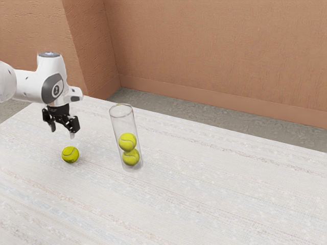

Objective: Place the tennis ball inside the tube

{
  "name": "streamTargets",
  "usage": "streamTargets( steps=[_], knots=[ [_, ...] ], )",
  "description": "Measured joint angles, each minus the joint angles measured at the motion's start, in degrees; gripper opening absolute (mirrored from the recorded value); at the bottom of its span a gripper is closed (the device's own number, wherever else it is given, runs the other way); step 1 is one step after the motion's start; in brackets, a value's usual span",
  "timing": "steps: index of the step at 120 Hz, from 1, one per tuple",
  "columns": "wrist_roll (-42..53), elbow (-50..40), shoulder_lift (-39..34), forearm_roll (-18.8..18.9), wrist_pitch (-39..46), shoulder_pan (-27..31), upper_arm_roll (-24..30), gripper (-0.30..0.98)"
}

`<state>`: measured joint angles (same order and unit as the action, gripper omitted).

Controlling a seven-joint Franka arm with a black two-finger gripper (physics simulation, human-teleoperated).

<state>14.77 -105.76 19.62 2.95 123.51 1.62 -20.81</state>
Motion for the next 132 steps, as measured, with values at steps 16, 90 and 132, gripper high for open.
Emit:
streamTargets(
  steps=[16, 90, 132],
  knots=[
    [0.91, 0.00, 1.72, -1.37, 1.53, 1.09, 0.12, 0.69],
    [4.14, -0.41, 4.12, -5.18, 4.99, 0.25, 0.72, 0.69],
    [5.98, -3.62, 2.49, -8.19, 5.04, -0.50, 0.69, 0.69]
  ],
)
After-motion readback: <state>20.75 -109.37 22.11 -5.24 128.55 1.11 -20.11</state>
